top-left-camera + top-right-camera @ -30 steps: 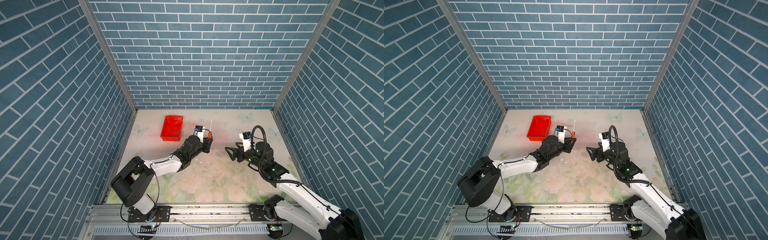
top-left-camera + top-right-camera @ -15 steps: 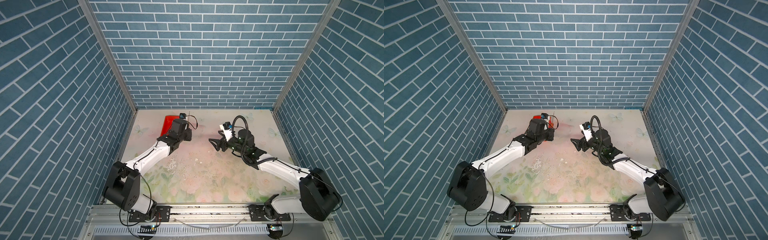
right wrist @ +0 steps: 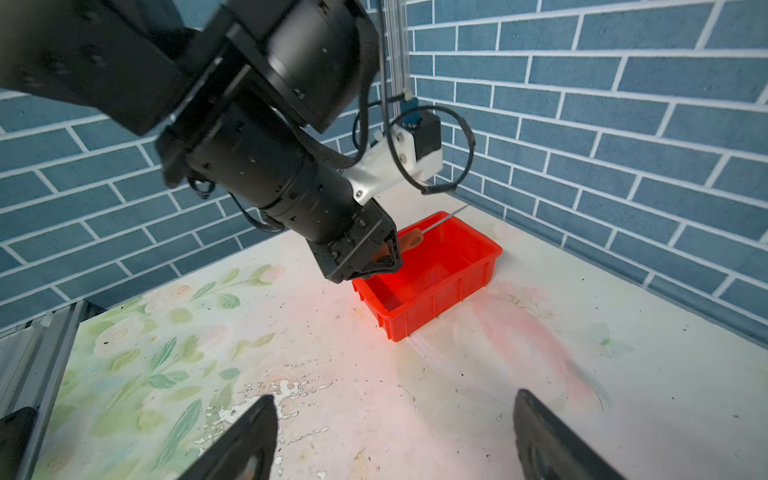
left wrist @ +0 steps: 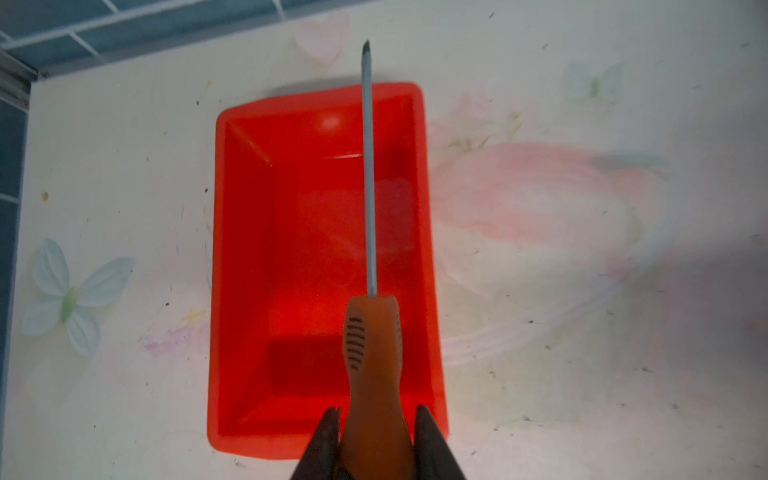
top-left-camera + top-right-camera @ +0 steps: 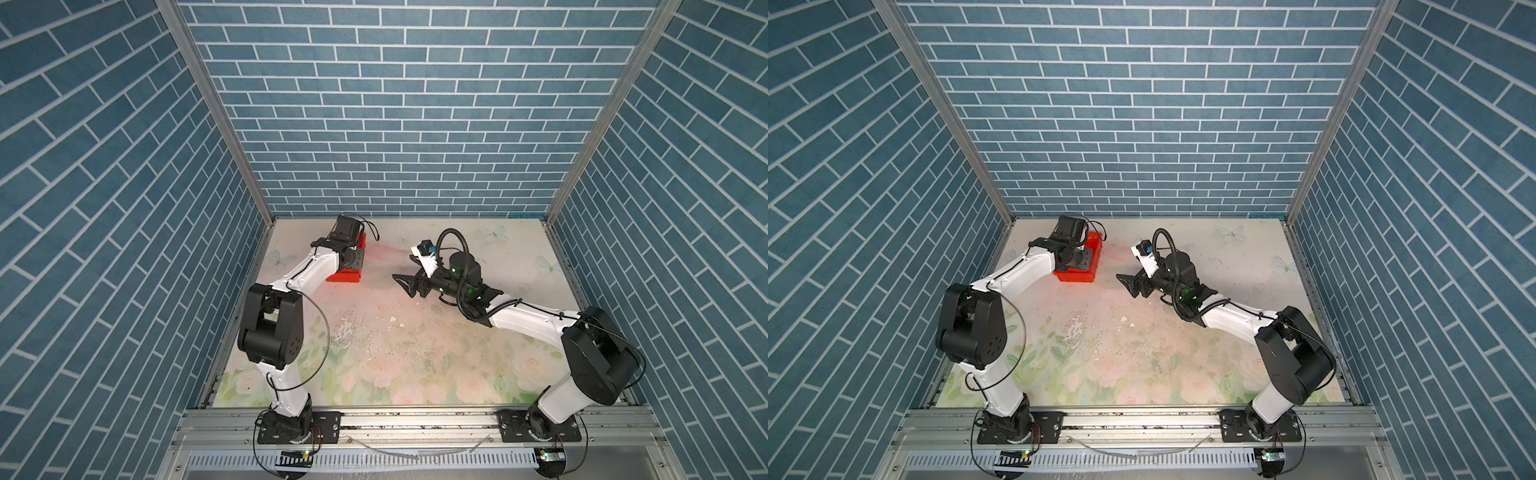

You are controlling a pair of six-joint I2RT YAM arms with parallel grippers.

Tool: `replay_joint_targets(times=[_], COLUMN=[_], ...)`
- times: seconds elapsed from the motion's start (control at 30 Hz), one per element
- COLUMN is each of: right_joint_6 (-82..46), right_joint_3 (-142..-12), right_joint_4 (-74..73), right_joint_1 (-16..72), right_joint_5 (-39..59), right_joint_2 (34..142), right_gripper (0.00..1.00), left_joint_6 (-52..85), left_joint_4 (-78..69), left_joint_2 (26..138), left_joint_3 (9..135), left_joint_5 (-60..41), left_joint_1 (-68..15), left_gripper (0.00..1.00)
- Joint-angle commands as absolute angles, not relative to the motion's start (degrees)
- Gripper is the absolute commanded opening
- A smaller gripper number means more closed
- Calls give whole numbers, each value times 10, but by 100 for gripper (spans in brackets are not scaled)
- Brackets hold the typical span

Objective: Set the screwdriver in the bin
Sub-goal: 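Lower the screwdriver into the red bin with the left gripper, then open the left gripper to release the screwdriver and lift away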

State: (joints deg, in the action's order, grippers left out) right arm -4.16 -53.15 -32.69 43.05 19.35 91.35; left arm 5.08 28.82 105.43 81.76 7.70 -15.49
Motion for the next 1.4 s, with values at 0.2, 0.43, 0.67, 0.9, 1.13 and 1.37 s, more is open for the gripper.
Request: replay_joint_targets(times=[0.2,0.43,0.67,0.9,1.13,1.37], right_joint_6=[-12,-11,-10,-5,-2,8], right_joint_3=[-555,-550,-541,-538,-536,-526], right_joint_4=[-345,-344,-345,-347,-345,-336], right_joint_1=[445,446,447,447,447,447], right_joint_5=[194,193,189,191,194,201], right_joint_2=[920,917,911,906,903,890], right_gripper=[88,88,87,87,88,87], left_joint_6=[25,22,18,21,26,36], left_joint_4=[383,415,439,437,430,413], left_joint_2=[1149,1213,1257,1271,1254,1188], left_joint_3=[917,982,1021,1027,1021,990], left_joint_5=[90,91,86,96,102,103], left_joint_1=[-124,-119,-118,-118,-118,-119], left_gripper=[0,0,2,23,40,56])
